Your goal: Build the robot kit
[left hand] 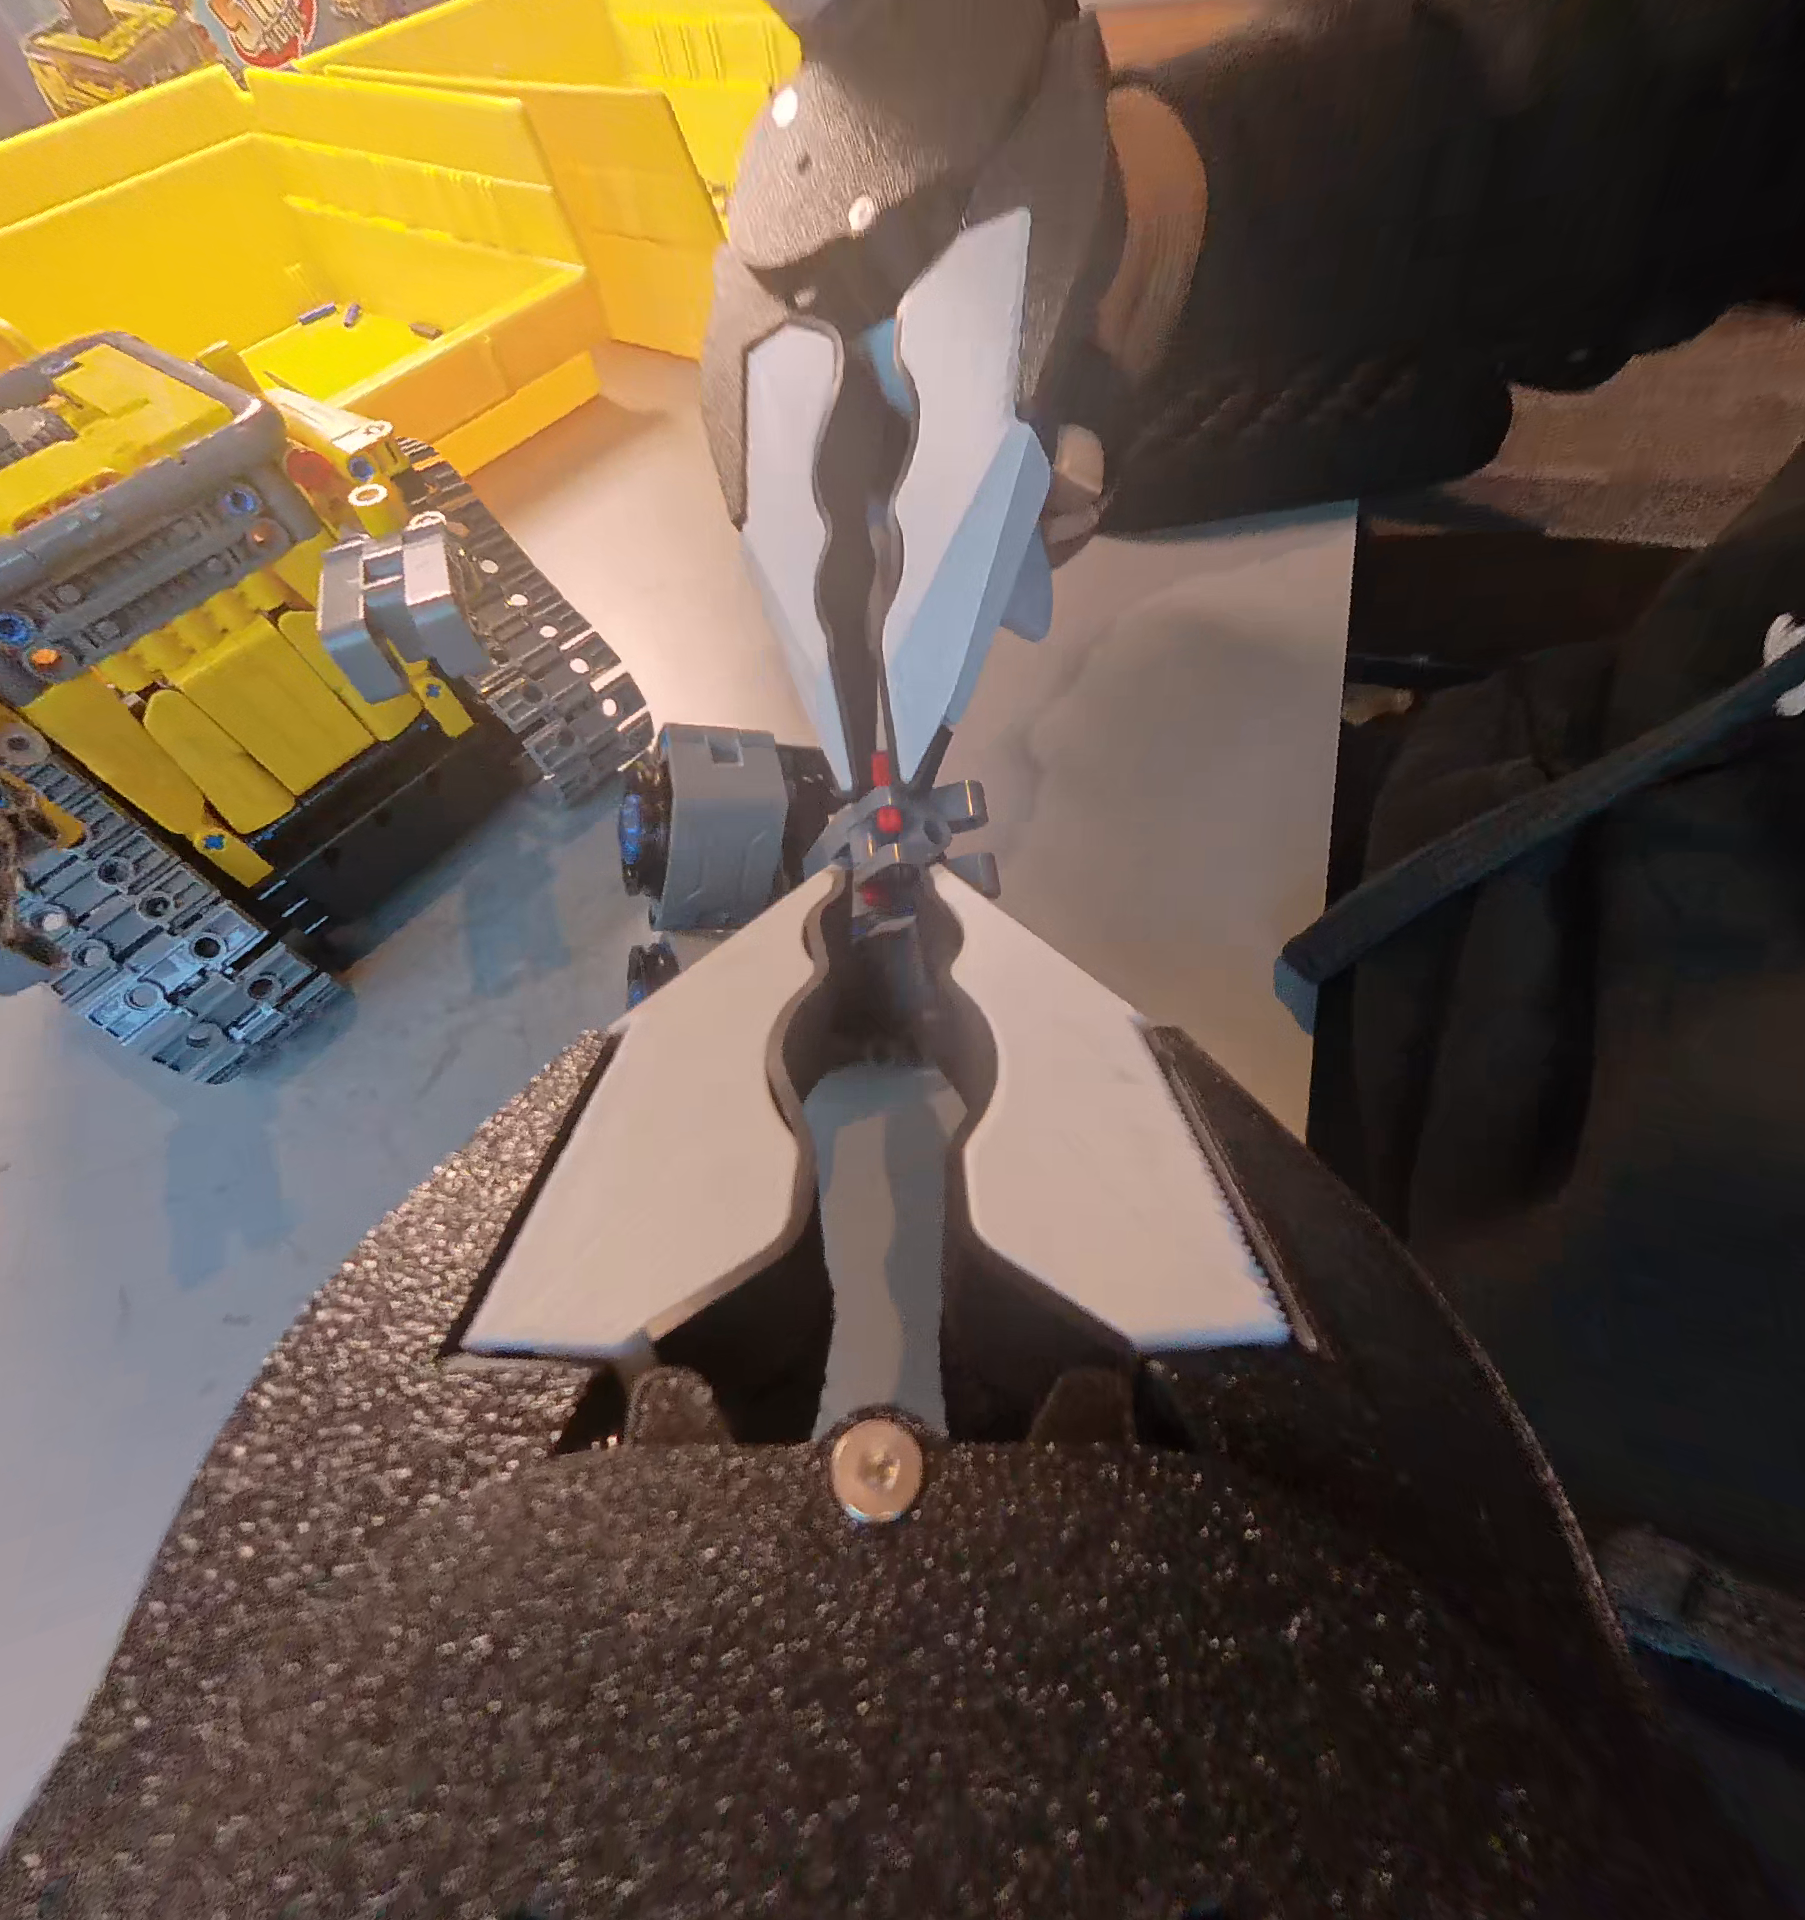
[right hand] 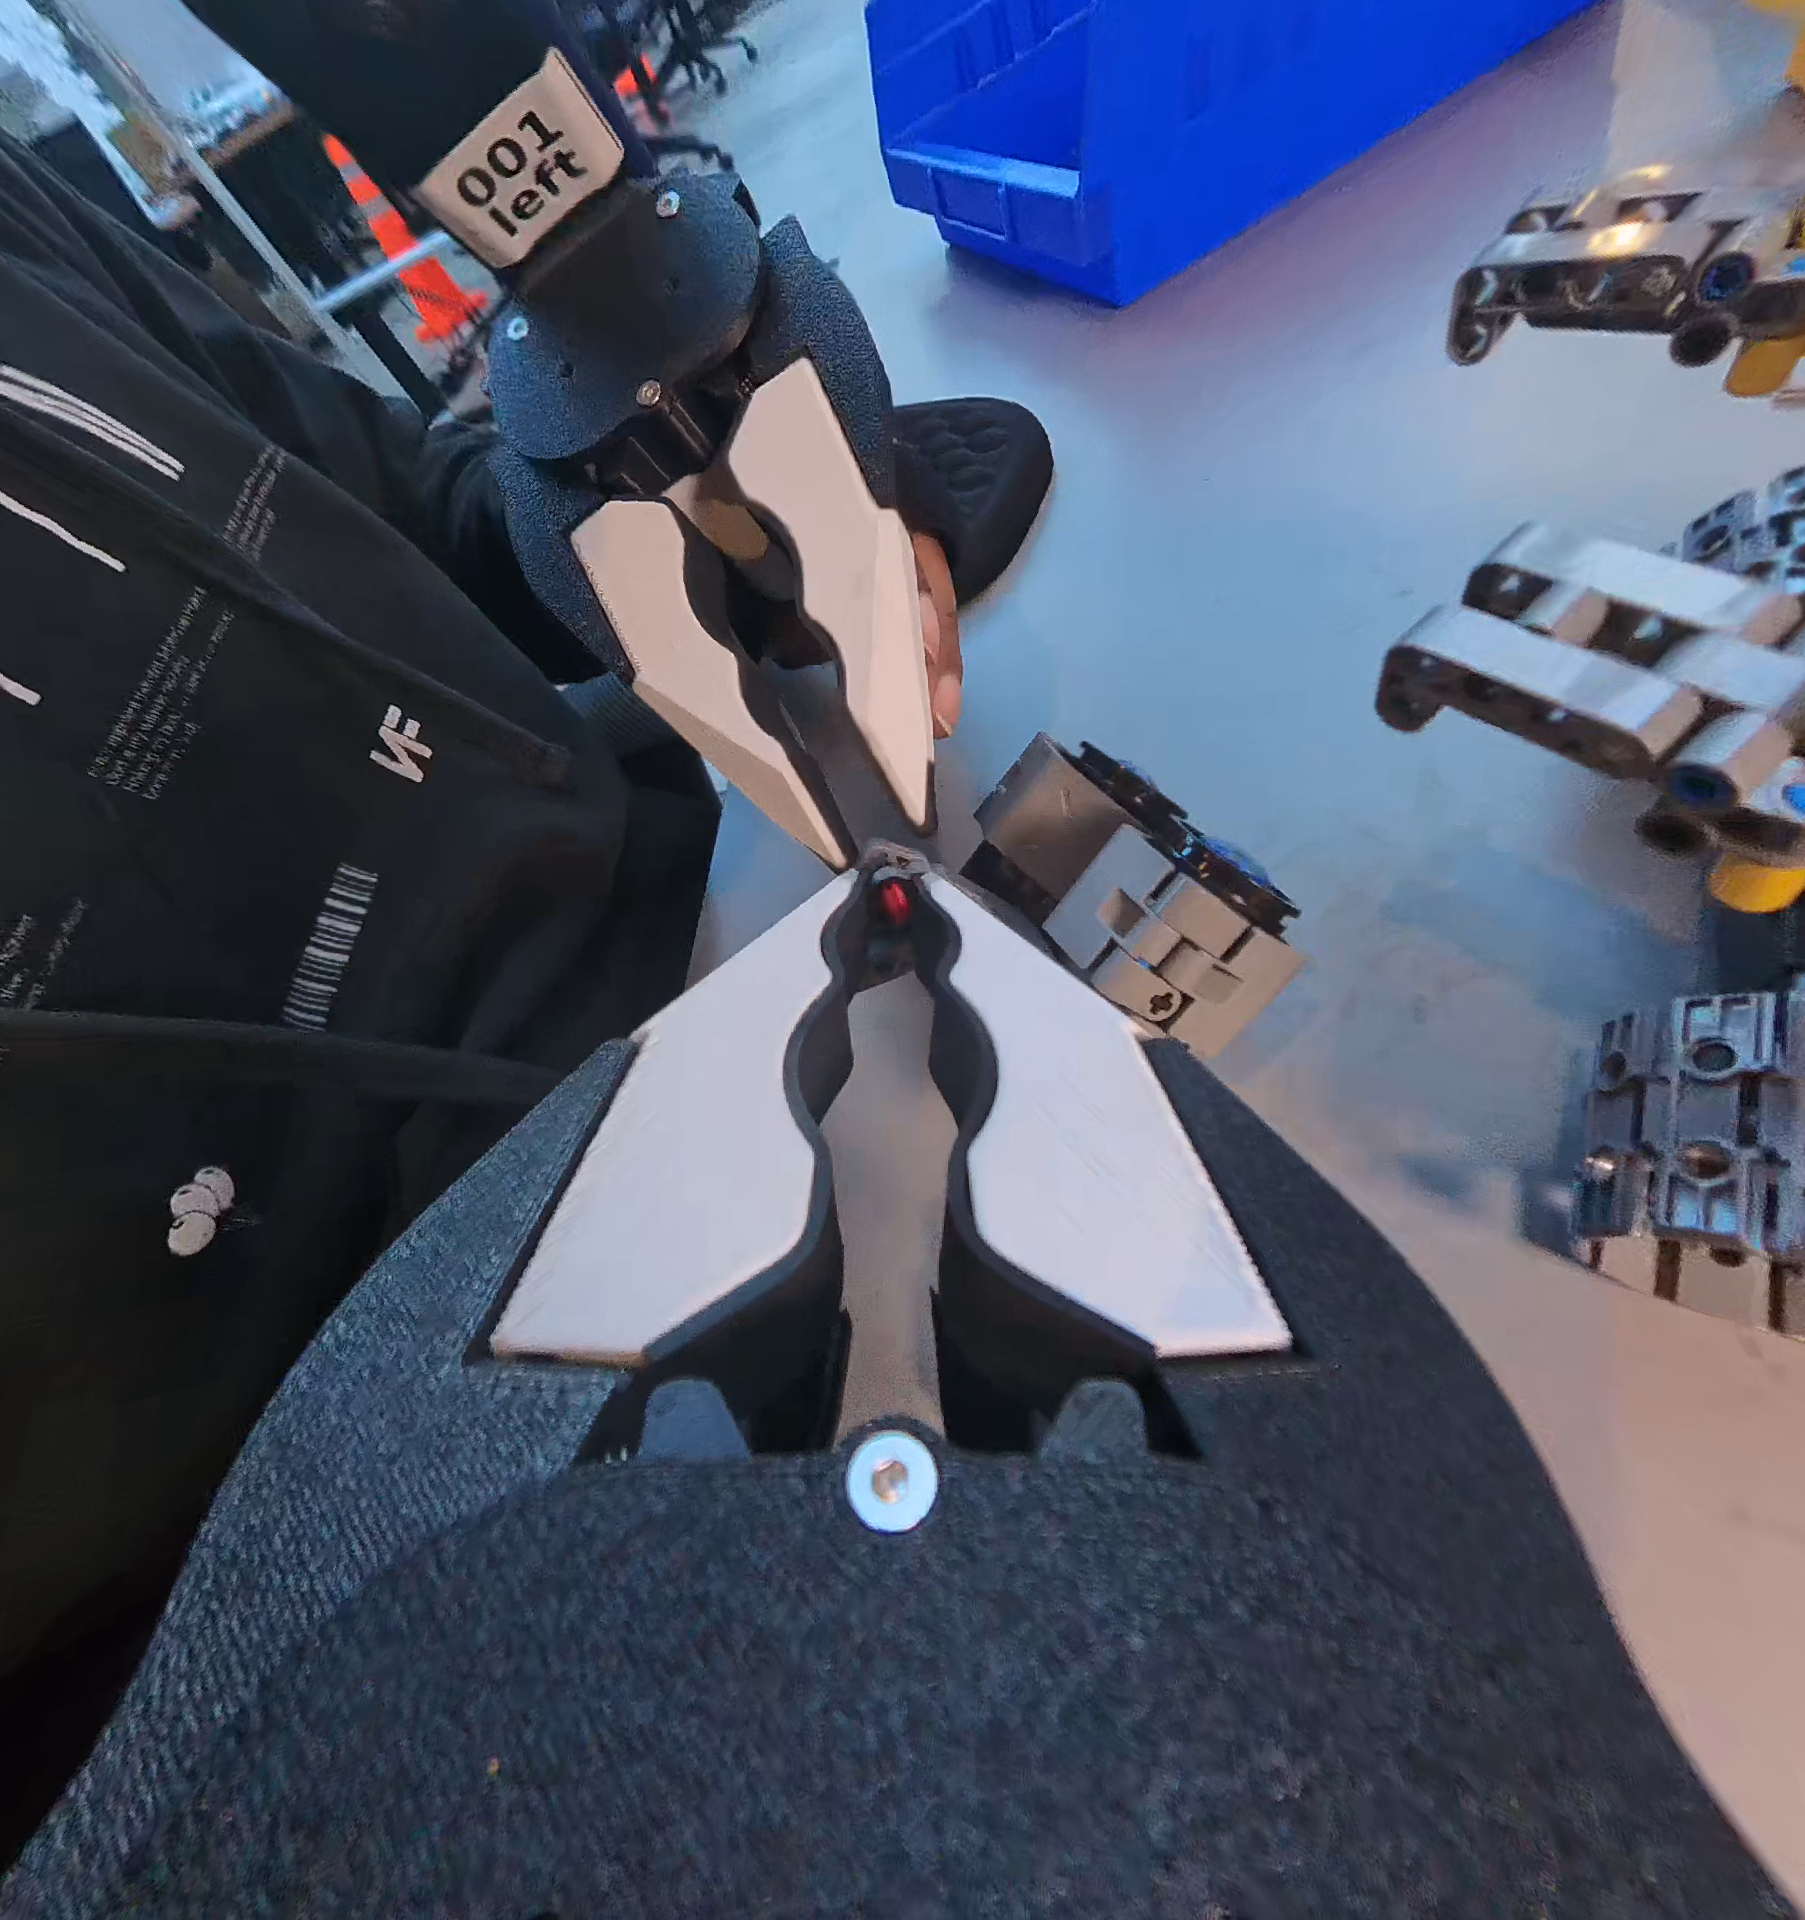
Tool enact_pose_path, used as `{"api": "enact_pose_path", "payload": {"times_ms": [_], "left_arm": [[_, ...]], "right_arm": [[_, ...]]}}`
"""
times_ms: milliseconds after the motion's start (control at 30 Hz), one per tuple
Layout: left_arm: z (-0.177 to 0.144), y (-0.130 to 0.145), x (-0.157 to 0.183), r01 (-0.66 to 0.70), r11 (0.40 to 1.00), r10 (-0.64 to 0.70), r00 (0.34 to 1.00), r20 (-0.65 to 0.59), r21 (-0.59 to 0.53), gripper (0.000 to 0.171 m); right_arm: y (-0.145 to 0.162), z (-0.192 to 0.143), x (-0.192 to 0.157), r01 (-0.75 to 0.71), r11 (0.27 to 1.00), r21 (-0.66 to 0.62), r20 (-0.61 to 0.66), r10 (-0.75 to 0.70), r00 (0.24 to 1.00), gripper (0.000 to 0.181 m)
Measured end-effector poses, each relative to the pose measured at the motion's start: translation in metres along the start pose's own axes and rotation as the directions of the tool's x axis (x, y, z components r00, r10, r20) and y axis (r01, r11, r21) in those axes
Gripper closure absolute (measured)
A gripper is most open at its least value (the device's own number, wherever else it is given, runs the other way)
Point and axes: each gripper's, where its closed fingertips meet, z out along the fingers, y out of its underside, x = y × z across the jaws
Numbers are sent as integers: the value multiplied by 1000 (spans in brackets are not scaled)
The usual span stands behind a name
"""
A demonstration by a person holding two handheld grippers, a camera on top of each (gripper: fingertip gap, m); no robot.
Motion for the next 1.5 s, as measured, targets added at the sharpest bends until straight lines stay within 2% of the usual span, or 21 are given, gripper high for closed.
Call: {"api": "enact_pose_path", "payload": {"times_ms": [67,167,233,267,600,933,1500], "left_arm": [[-1,-5,3,41,999,-40,999,-26,33,148],[5,0,5,30,1000,-30,999,-18,-5,144],[11,4,5,-3,999,3,1000,-8,-35,145],[13,5,7,-11,999,10,1000,-19,-48,151],[13,9,11,-42,997,37,997,-74,-70,153],[13,8,13,-26,999,20,993,-113,-47,154],[15,9,23,-45,999,41,989,-144,-25,152]], "right_arm": [[2,0,-2,-17,999,36,17,16,1000,175],[3,1,-4,-39,996,77,31,37,999,175],[5,3,-4,-31,996,82,28,29,999,175],[6,4,-3,-22,997,76,17,21,1000,175],[14,5,-8,29,998,56,60,-33,998,178],[14,3,-10,32,997,65,76,-37,996,179],[21,0,-19,129,991,31,92,-131,987,180]]}}
